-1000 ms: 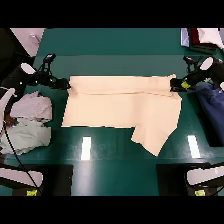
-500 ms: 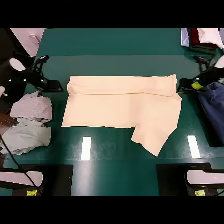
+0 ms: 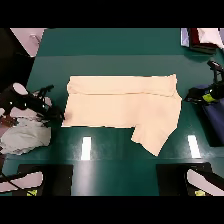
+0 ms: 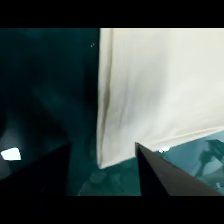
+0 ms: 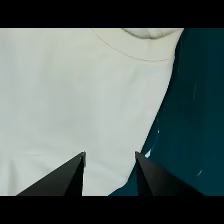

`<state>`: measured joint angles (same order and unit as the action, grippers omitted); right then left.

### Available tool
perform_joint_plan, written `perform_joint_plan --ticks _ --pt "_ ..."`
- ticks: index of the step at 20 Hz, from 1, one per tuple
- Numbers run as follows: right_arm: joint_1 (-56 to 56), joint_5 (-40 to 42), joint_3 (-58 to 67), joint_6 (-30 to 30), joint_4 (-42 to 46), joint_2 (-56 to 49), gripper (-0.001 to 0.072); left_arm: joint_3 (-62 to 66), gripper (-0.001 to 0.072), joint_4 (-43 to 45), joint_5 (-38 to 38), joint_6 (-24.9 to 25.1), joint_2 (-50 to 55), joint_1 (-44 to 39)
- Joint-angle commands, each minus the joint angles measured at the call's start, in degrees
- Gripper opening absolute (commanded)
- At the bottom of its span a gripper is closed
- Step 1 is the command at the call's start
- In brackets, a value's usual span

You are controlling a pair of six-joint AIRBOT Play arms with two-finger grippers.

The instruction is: Fold the shirts.

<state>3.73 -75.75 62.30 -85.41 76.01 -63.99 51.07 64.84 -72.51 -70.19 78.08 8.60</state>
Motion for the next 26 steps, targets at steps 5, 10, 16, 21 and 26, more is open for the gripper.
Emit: perform_joint_plan --ticks 5,10,16,21,26 --pt "0.1 -2.2 -2.2 -0.1 0.2 4.5 0.0378 -4.8 0.0192 -2.8 2.9 0.2 -0.6 0.0" --pt "0.1 -8.9 -10.4 -2.8 0.2 4.5 0.0378 -4.8 0.0019 -3.8 5.1 0.8 -3.6 0.0" --pt "0.1 -2.8 -28.2 -3.3 -11.0 4.5 0.0384 -4.8 0.0020 -4.3 5.5 1.3 -9.1 0.0" --pt "0.1 5.8 -35.0 -6.6 -16.4 4.5 0.0383 -4.8 0.0020 -6.7 5.5 1.7 -9.1 0.0" --pt "0.1 9.0 -35.5 -6.1 -16.3 4.5 0.0058 -4.8 0.0020 -6.8 5.4 1.7 -9.1 0.0"
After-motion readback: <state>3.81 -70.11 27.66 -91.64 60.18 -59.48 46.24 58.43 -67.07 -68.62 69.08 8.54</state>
